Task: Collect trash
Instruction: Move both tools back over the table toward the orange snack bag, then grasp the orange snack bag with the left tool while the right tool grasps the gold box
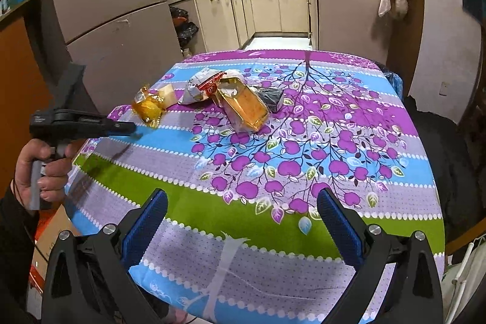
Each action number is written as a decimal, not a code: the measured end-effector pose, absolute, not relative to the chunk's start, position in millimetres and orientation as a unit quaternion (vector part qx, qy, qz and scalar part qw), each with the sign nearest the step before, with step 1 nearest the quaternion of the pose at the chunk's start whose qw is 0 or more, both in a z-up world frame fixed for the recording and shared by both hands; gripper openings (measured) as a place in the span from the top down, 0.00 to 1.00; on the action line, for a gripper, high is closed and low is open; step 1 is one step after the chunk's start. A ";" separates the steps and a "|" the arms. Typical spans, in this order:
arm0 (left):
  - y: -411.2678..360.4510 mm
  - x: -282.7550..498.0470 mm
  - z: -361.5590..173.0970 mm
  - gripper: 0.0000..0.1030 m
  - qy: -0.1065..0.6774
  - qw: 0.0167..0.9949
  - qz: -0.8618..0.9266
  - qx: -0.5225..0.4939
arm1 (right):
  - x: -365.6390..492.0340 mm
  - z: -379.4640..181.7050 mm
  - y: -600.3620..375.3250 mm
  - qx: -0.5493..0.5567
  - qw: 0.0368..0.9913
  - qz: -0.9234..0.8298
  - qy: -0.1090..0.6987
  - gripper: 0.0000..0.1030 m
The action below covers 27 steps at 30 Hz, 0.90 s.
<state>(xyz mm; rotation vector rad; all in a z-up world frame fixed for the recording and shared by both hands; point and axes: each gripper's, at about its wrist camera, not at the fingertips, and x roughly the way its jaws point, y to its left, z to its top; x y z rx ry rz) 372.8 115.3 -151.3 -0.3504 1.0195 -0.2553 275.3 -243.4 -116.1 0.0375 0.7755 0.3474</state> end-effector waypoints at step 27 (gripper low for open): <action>81.4 422.8 -155.1 0.15 0.405 0.900 -0.159 0.028 | 358.8 -133.2 -211.5 -0.014 0.898 0.206 0.389 0.05</action>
